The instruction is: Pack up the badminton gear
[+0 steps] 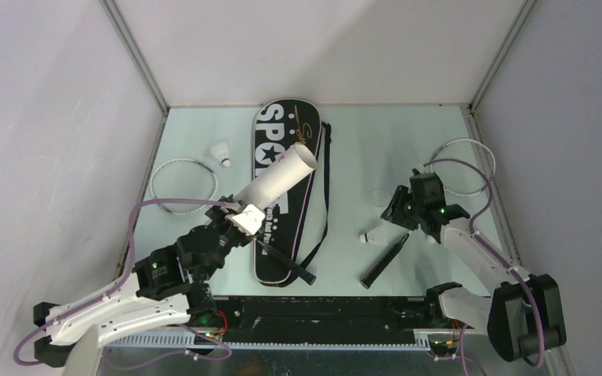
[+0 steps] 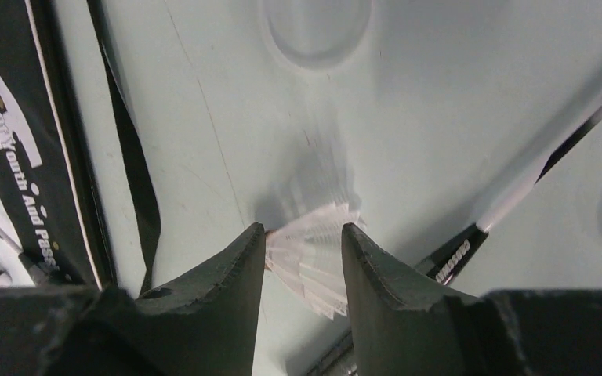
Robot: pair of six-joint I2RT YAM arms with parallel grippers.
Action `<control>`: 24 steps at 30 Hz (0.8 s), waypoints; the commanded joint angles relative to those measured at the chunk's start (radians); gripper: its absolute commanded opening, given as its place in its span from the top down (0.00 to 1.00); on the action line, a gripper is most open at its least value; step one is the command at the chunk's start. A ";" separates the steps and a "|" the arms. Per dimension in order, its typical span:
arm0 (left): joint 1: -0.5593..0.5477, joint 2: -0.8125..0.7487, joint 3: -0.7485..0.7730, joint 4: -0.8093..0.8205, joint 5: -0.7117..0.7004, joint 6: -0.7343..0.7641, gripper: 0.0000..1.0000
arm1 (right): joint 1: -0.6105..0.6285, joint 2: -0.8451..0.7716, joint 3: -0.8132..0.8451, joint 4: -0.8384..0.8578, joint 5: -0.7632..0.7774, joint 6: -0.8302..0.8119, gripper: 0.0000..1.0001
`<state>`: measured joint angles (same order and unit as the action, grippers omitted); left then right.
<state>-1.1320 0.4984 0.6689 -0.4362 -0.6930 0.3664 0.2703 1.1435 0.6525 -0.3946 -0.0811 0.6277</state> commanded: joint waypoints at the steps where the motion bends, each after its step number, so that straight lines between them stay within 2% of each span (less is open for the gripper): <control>1: 0.003 0.009 0.002 0.046 0.024 0.008 0.54 | -0.012 -0.061 -0.075 0.022 -0.086 0.037 0.56; 11: 0.003 0.018 0.003 0.040 0.033 0.005 0.54 | -0.016 -0.044 -0.156 0.152 -0.218 0.002 0.61; 17: 0.002 0.026 0.003 0.039 0.036 0.006 0.54 | -0.016 -0.061 -0.163 0.162 -0.230 -0.008 0.78; 22: 0.002 0.028 0.003 0.038 0.039 0.006 0.54 | -0.016 -0.118 -0.163 0.153 -0.256 -0.020 1.00; 24: 0.003 0.030 0.003 0.038 0.040 0.004 0.54 | -0.017 -0.152 -0.163 0.151 -0.275 -0.018 1.00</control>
<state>-1.1320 0.5270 0.6689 -0.4366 -0.6609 0.3664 0.2573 1.0626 0.4885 -0.2733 -0.3122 0.6197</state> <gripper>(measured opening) 0.678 0.014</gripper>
